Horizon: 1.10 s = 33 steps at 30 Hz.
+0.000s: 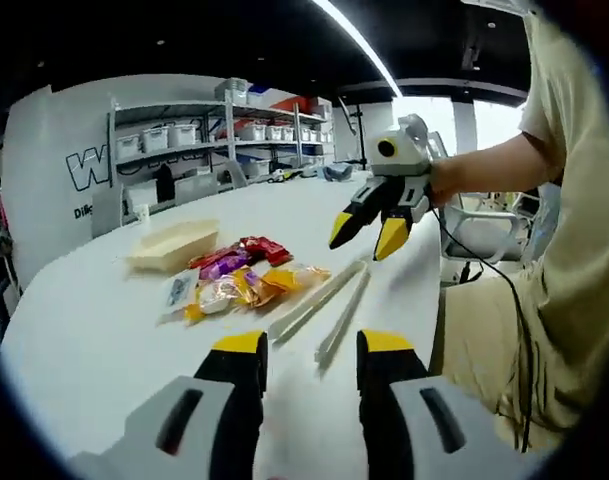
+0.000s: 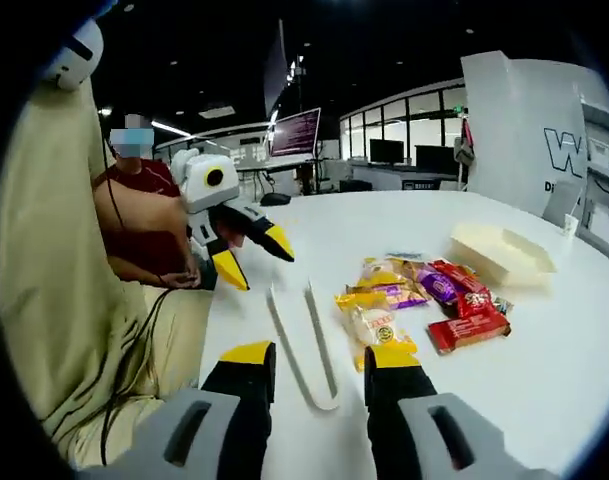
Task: Place the target food into the container with the food tongs after gripping and lifting it, then release it inside without dropping or visibly crushing the food.
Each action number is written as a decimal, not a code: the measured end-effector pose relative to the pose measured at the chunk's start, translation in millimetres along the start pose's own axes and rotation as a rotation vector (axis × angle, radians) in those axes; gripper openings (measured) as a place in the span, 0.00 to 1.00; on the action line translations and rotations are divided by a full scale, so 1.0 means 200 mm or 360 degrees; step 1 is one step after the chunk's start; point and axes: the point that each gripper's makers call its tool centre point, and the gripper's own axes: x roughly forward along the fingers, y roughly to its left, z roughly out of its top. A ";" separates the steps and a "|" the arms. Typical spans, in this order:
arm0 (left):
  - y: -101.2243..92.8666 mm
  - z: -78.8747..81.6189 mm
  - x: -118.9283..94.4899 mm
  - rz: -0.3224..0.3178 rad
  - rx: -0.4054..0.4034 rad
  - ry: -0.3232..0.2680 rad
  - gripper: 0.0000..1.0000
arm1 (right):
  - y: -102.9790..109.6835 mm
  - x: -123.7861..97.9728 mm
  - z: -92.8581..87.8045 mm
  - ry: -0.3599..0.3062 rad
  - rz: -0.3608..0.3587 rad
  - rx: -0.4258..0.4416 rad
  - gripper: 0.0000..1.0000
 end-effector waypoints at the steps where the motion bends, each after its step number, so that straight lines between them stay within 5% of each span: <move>1: 0.00 -0.01 0.02 -0.0007 0.0029 0.0024 0.26 | 0.00 -0.01 0.00 -0.0009 0.0000 0.0007 0.32; 5: -0.02 -0.02 0.09 -0.0059 0.0066 0.0073 0.17 | -0.02 -0.05 -0.02 -0.0036 -0.0011 0.0041 0.32; 26: 0.02 -0.01 0.05 -0.0124 0.0070 0.0055 0.14 | 0.00 -0.07 0.01 -0.0030 -0.0094 0.0042 0.41; 30: 0.02 -0.01 0.05 -0.0110 0.0061 0.0056 0.23 | -0.01 -0.06 -0.01 -0.0019 -0.0115 0.0054 0.45; 33: 0.04 0.06 0.02 -0.0047 0.0001 -0.0038 0.33 | 0.00 -0.06 0.00 -0.0026 -0.0125 0.0067 0.47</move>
